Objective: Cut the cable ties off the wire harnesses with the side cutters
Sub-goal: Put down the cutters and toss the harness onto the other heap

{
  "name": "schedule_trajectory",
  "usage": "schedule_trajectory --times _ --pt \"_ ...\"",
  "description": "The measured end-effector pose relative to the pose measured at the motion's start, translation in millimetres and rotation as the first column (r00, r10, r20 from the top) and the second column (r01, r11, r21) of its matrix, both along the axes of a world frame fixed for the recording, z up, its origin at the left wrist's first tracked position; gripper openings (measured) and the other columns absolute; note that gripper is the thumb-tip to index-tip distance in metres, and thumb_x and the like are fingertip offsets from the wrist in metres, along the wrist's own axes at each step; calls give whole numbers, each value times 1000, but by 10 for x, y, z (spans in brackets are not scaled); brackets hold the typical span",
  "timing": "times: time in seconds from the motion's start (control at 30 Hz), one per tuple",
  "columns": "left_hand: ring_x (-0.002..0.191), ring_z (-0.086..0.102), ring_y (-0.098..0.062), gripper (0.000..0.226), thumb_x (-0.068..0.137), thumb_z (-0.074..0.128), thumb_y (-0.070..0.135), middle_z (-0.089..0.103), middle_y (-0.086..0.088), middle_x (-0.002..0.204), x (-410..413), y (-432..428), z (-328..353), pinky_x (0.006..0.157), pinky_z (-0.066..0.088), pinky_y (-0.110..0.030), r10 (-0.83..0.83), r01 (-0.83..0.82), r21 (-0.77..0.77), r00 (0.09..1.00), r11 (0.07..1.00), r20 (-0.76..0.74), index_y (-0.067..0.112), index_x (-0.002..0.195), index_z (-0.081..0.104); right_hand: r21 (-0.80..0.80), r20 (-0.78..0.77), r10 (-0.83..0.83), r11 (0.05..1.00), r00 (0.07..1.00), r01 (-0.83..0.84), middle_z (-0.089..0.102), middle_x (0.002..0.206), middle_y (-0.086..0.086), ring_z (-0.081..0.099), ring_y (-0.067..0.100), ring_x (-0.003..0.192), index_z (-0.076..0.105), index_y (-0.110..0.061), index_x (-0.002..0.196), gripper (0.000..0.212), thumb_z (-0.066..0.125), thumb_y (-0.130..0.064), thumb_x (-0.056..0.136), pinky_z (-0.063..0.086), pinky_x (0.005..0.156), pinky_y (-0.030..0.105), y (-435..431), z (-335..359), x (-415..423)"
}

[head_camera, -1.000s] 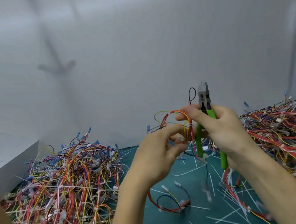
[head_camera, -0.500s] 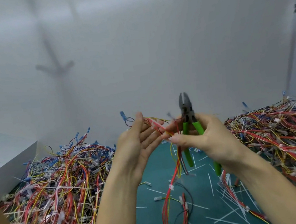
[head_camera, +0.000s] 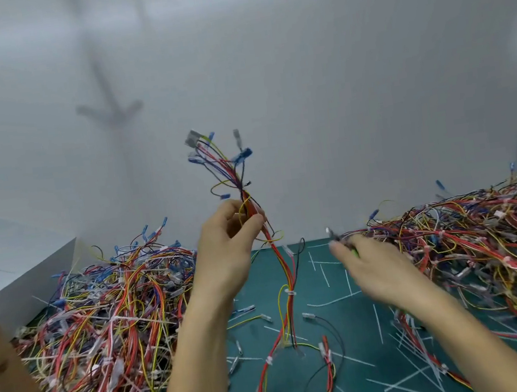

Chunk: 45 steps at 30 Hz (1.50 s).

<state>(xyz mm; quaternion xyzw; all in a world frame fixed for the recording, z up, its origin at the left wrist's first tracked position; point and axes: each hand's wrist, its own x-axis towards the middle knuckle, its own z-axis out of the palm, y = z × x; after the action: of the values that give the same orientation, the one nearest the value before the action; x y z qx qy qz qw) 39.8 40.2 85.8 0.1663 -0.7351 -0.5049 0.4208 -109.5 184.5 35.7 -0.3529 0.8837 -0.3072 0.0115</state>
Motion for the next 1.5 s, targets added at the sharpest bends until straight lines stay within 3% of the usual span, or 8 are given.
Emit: schedule_trajectory --times 0.2,0.7,0.87,0.97,1.03,1.13,1.27,1.5 --pt "68 51 -19 5 93 63 22 64 -2 73 23 31 38 67 39 -30 -8 30 -220 995 975 100 21 88 65 457 -187 -81 875 979 160 43 139 14 39 33 129 40 -13 137 53 32 -53 103 41 102 47 -122 -569 -117" --pt "67 50 -12 3 92 64 25 65 -1 77 118 102 172 61 40 -25 23 35 -357 987 933 158 24 90 66 501 -301 -9 849 954 167 42 134 9 37 29 125 38 -17 131 52 29 -59 101 36 100 44 -194 -811 -38" --pt "63 53 -1 5 91 67 25 62 17 66 127 108 179 58 38 -10 53 26 -403 982 915 183 25 85 67 -26 -227 -12 1000 974 6 52 126 -1 45 20 118 49 -19 126 38 40 -48 102 41 99 38 -162 -238 25" --pt "63 52 3 6 91 67 24 60 19 63 118 144 176 57 36 -8 105 -4 -467 976 884 190 24 85 65 -475 -50 184 860 982 -185 64 109 -12 60 11 104 60 -26 114 16 50 -25 102 47 85 23 -77 230 155" --pt "64 52 0 6 91 67 24 59 13 65 102 169 182 57 35 -10 133 -22 -494 973 869 191 24 86 64 -637 38 424 708 905 -305 70 109 -9 66 10 100 62 -25 118 28 51 -7 98 50 83 21 -10 454 284" --pt "70 55 -4 8 91 66 26 60 11 71 88 214 191 62 40 -20 162 -31 -541 967 840 196 26 85 61 -710 85 622 586 779 -391 69 119 -5 67 9 105 60 -23 127 44 60 -15 84 52 87 19 39 610 431" --pt "81 58 -8 9 91 64 29 64 11 85 89 292 213 73 48 -31 169 -15 -624 967 781 189 31 100 66 -768 68 543 564 837 -303 76 106 0 71 11 100 69 -25 112 25 73 -19 88 55 93 31 -60 691 535" --pt "92 61 7 34 86 57 61 70 22 89 191 319 324 80 44 -13 80 -18 -561 993 828 86 31 92 73 -891 83 451 433 889 -137 78 85 0 75 15 77 75 -21 90 20 68 -3 89 59 71 23 -3 777 518"
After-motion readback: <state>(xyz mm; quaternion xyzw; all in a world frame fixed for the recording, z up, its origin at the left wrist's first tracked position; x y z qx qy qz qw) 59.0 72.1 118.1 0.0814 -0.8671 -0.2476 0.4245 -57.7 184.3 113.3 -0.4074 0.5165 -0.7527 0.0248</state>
